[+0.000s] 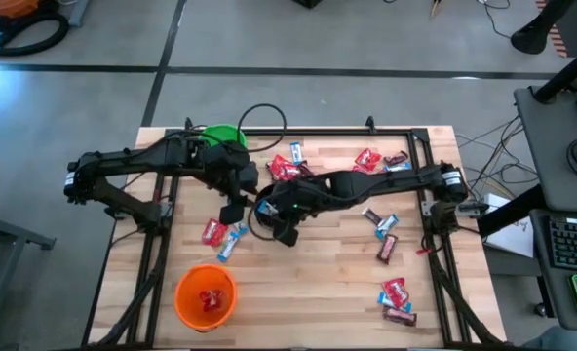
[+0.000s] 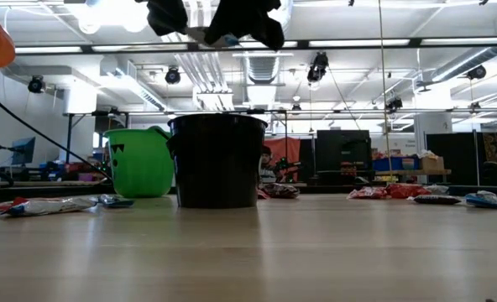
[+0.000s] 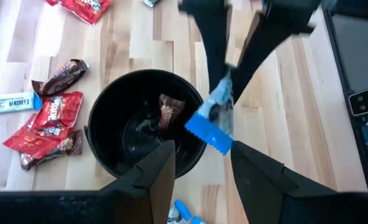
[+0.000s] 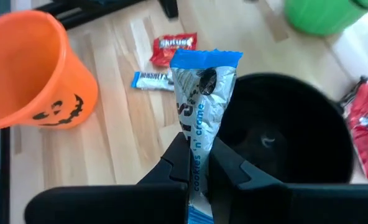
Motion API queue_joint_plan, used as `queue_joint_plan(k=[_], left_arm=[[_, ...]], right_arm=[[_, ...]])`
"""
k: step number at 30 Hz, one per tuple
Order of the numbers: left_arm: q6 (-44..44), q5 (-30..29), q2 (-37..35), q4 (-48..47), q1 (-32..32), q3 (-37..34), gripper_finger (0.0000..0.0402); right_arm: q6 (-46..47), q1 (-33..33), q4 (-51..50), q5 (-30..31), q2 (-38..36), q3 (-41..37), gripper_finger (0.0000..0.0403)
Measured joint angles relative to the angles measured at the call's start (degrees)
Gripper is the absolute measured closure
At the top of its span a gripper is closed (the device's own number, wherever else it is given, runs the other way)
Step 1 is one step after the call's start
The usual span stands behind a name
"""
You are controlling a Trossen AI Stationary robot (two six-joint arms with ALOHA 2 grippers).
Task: Sort candy
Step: Put the white chocolate into the green bucket
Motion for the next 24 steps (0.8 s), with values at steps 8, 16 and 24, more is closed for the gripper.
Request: queue_joint_plan(k=[8, 16, 24], left_arm=[[-0.06, 1.16, 0.28, 4.02, 0.68, 0.0, 0.0265], [-1.73, 4.28, 1.39, 3.43, 2.45, -0.01, 0.0265], [-2.4, 9.27, 3.16, 3.59, 3.41, 0.0, 0.0265]], right_arm=[[-2.69, -0.85, 0.49, -0.02, -1.01, 0.09, 0.039], [-3.54, -0.79, 0.63, 0.13, -0.78, 0.09, 0.039], [-5.08, -0.76, 0.91, -0.07, -0.97, 0.68, 0.039]])
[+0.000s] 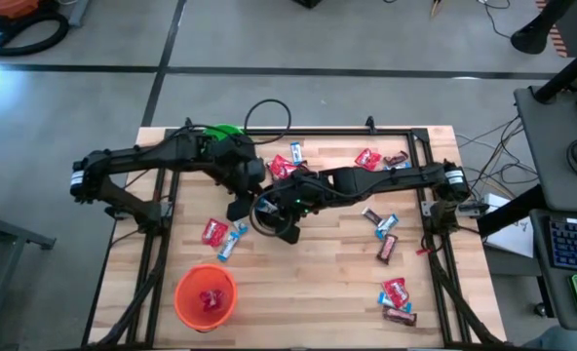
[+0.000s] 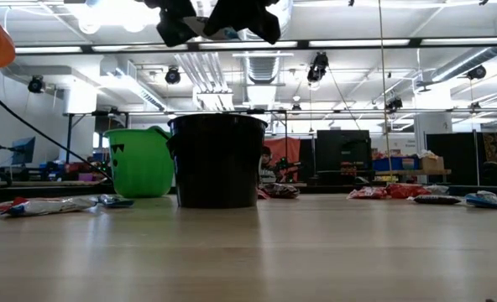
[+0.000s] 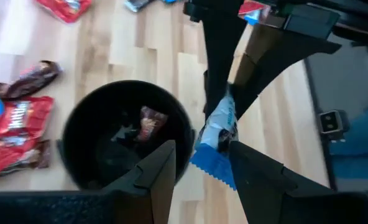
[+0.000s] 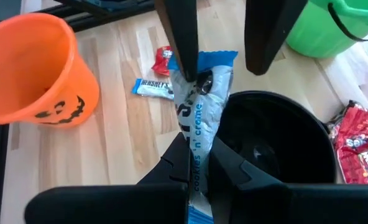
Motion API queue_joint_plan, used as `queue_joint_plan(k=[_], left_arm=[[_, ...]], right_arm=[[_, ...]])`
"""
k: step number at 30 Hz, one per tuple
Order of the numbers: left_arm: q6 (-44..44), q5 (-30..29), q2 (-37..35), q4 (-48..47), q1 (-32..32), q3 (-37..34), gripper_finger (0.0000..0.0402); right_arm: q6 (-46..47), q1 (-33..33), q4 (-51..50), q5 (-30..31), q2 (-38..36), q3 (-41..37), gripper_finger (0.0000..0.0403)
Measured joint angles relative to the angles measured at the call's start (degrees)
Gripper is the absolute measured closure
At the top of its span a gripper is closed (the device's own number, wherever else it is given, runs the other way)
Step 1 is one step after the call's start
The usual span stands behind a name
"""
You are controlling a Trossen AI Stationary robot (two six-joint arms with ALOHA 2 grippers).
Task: Sort candy
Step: Put the white chocolate into the green bucket
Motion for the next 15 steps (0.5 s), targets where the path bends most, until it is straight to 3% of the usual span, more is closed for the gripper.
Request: queue_joint_plan(k=[15], left_arm=[[-0.54, 3.29, 0.16, 0.61, 0.06, 0.03, 0.0265]], right_arm=[[-1.7, -0.8, 1.72, 0.45, -0.03, 1.68, 0.039]])
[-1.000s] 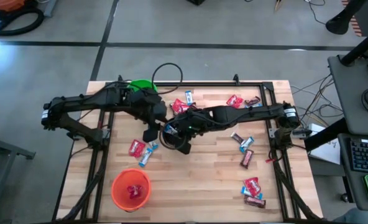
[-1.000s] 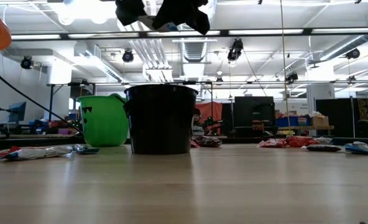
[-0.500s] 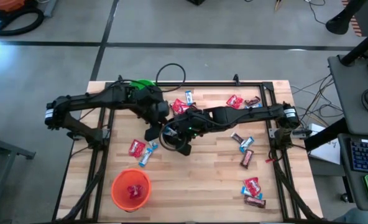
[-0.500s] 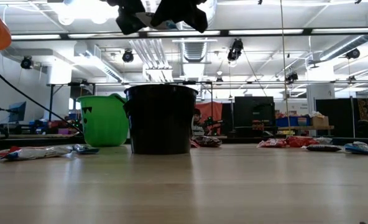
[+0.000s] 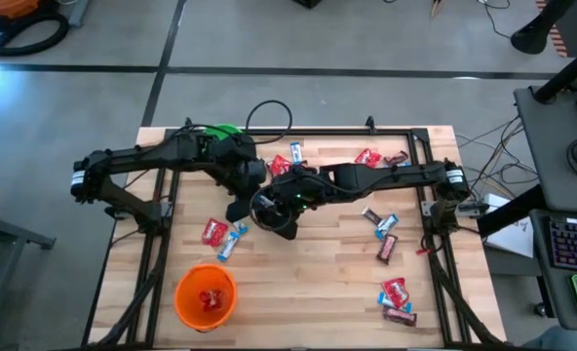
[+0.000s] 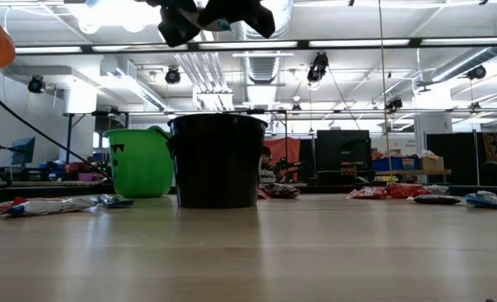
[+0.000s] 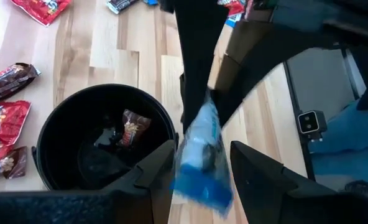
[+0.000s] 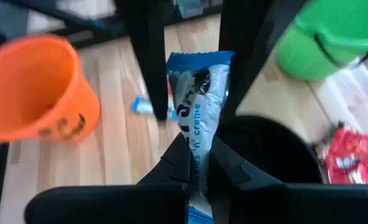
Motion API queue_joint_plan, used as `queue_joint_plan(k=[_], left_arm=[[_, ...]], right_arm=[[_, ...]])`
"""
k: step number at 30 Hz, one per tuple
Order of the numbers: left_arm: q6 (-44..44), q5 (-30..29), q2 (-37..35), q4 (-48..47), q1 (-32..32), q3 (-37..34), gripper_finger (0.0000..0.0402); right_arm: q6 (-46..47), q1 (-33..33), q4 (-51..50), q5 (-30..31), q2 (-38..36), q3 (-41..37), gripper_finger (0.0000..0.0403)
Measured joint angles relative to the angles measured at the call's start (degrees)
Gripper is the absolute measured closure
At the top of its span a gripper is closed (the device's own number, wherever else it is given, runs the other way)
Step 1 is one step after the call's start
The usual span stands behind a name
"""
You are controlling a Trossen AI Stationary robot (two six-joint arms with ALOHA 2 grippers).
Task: Sort candy
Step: Put the white chocolate into the green bucket
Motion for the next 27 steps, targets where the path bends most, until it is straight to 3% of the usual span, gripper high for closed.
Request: queue_joint_plan(k=[12, 27], left_arm=[[2.93, 0.51, 0.07, 1.15, -0.01, -0.03, 0.027], [5.82, 0.45, 0.04, 1.89, 0.01, -0.03, 0.0358]], right_arm=[[0.46, -0.24, -0.66, -0.19, -0.19, 0.46, 0.039], [1.18, -0.2, -1.01, -0.26, -0.15, 0.4, 0.039]])
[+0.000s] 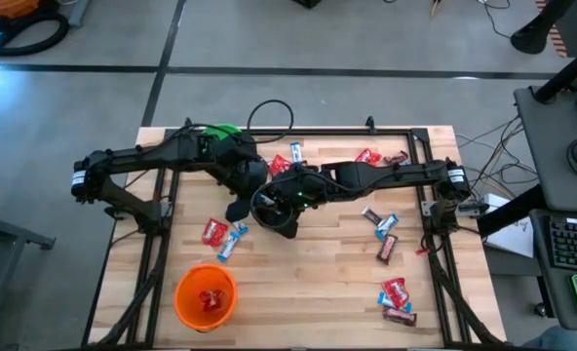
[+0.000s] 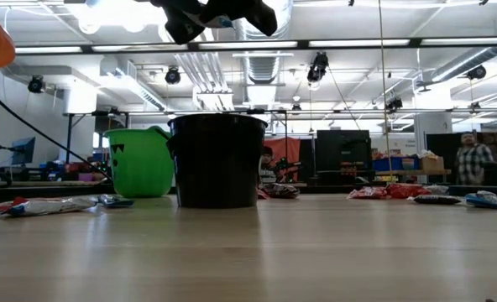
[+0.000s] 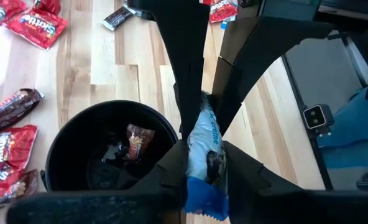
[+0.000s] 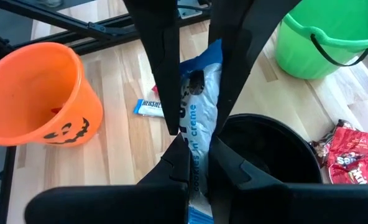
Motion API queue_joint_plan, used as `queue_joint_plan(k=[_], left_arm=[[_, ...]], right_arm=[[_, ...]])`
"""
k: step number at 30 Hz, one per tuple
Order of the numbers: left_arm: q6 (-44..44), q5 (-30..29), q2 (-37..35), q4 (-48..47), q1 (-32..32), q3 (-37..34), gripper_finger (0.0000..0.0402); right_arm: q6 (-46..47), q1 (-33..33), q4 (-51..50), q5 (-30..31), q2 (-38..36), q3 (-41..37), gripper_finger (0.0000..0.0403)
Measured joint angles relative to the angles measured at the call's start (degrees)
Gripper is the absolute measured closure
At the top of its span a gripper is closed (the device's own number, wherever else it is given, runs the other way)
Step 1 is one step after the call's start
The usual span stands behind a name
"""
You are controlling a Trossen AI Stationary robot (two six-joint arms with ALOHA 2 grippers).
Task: Sort candy
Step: Put the white chocolate into the green bucket
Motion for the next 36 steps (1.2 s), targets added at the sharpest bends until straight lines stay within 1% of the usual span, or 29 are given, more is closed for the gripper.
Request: queue_joint_plan(k=[6, 10, 12, 20, 27, 30, 36], left_arm=[[1.44, 0.0, 0.0, 0.01, 0.0, 0.0, 0.0385], [2.13, 0.0, -0.01, 0.01, 0.0, 0.0, 0.0385], [2.63, 0.0, -0.02, 0.05, 0.0, 0.0, 0.0385], [3.05, -0.01, -0.04, 0.12, 0.0, 0.0, 0.0386], [3.22, -0.11, -0.11, 0.03, 0.0, 0.0, 0.0388], [3.49, -2.01, -0.11, -0.64, 0.0, 0.0, 0.0389], [3.84, -2.99, -0.11, -1.89, 0.04, 0.0, 0.0389]], right_arm=[[-0.07, 0.0, -0.07, -0.18, 0.0, -0.02, 0.039], [-0.11, 0.0, -0.04, -0.19, 0.02, -0.04, 0.0389], [-0.19, 0.0, -0.03, -0.21, 0.02, -0.04, 0.0381], [-0.78, 0.0, -0.09, -0.16, 0.09, -0.11, 0.0313], [-0.76, -0.02, -0.2, 0.06, 0.11, -0.11, 0.0245], [-0.76, -0.02, -0.18, 0.06, 0.11, -0.11, 0.0218], [-0.07, -0.02, -0.24, 0.08, 0.11, -0.11, 0.0186]])
